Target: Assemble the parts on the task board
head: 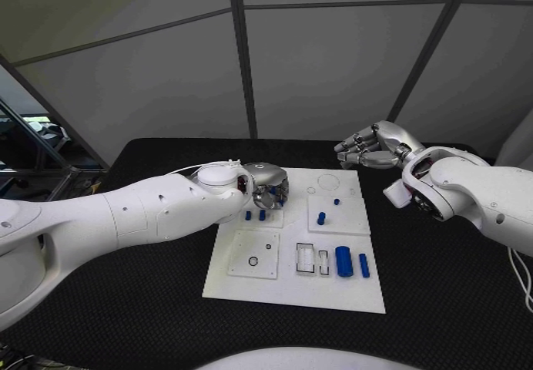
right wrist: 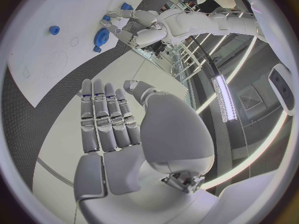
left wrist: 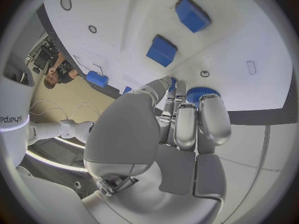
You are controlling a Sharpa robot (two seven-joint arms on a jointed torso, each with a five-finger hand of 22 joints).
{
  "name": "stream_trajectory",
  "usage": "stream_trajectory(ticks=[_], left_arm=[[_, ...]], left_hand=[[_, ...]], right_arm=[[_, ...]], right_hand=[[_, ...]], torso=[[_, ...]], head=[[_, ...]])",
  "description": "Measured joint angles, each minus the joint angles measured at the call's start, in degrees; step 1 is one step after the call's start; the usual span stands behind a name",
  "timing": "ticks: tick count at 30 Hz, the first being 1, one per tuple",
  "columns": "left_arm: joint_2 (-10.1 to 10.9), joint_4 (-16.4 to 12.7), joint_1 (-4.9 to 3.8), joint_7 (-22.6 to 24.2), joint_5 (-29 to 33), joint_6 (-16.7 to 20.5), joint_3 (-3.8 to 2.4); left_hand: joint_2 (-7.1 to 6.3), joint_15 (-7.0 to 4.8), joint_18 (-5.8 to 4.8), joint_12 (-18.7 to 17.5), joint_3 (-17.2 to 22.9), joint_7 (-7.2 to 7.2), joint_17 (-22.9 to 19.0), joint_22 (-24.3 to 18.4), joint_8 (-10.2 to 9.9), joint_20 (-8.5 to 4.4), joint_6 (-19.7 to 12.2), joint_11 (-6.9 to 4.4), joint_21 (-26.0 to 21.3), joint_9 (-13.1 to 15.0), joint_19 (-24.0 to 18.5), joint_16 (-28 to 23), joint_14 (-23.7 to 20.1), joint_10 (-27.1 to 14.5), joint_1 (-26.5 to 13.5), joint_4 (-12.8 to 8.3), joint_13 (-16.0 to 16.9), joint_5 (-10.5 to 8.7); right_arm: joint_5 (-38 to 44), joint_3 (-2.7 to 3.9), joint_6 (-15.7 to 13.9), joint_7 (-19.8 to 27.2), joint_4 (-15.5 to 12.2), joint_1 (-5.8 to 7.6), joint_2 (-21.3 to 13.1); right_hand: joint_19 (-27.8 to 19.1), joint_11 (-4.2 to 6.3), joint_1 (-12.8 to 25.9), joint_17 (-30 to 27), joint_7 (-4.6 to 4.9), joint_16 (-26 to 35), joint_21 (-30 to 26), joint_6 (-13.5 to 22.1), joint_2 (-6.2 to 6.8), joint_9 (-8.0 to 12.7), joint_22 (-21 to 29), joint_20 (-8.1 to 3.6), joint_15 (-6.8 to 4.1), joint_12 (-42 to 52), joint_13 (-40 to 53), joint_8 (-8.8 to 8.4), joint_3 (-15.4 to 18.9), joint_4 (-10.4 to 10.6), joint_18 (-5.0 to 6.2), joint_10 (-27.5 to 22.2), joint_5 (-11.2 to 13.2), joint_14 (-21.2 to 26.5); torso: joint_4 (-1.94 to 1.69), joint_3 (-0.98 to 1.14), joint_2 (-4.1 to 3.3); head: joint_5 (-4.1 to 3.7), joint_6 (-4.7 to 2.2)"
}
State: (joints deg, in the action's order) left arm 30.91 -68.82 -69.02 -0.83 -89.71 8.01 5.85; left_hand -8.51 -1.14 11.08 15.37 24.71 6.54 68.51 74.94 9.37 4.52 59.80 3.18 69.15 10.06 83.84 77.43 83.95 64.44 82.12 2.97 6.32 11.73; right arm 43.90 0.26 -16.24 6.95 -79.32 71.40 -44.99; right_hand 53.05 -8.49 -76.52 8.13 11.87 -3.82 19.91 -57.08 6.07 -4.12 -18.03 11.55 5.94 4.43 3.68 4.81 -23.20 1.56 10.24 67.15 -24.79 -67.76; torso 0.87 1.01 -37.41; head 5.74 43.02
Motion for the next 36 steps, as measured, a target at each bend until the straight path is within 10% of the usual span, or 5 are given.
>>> stream_trajectory(ticks=[5,18,36], left_arm=[[1.0,-1.3,0.32,0.4,0.1,0.4,-0.49],[5.5,-6.5,0.32,0.6,1.2,1.3,-6.13],[10.0,-7.8,1.08,-0.4,2.4,0.3,-6.9]], left_hand=[[-0.39,0.0,0.0,-1.2,0.7,0.21,0.0,0.0,-0.7,0.0,0.2,0.43,0.0,-0.1,0.0,0.1,0.0,0.4,-0.4,-0.4,-0.3,0.0],[-0.61,0.0,-0.01,-2.1,1.1,0.61,0.0,0.0,-0.9,0.0,0.6,0.72,0.0,-0.1,0.0,0.4,0.0,1.1,-0.6,-0.8,-0.4,0.0],[-0.91,0.0,0.0,-2.6,1.4,0.82,-0.2,0.0,-0.9,0.0,0.8,0.74,0.0,-0.1,0.0,0.4,0.0,1.5,-0.9,-0.8,-0.4,0.0]], right_arm=[[0.0,0.0,0.0,0.0,0.0,0.0,-0.1],[0.1,0.0,0.1,0.0,0.2,0.0,-0.2],[0.1,0.0,0.1,0.0,0.2,0.0,-0.5]], right_hand=[[0.0,0.0,0.0,0.0,0.0,0.0,0.0,0.0,0.0,0.0,0.0,0.0,0.0,0.0,0.0,0.0,0.0,0.0,0.01,0.0,0.0,0.0],[0.0,0.0,0.0,0.0,0.0,0.0,0.0,0.0,0.0,0.0,0.0,0.0,0.0,0.0,0.0,0.0,0.0,0.0,0.01,0.0,0.0,0.0],[0.0,0.0,0.0,-0.1,0.0,0.0,0.0,0.0,0.0,0.0,0.0,0.0,0.0,0.0,0.0,0.0,0.0,0.0,0.01,0.0,0.0,0.0]], torso=[[-0.01,-0.04,0.0],[-0.13,-0.07,-0.03],[0.07,-0.07,-0.06]], head=[[-0.1,-0.5],[-0.02,-1.22],[0.23,-0.79]])
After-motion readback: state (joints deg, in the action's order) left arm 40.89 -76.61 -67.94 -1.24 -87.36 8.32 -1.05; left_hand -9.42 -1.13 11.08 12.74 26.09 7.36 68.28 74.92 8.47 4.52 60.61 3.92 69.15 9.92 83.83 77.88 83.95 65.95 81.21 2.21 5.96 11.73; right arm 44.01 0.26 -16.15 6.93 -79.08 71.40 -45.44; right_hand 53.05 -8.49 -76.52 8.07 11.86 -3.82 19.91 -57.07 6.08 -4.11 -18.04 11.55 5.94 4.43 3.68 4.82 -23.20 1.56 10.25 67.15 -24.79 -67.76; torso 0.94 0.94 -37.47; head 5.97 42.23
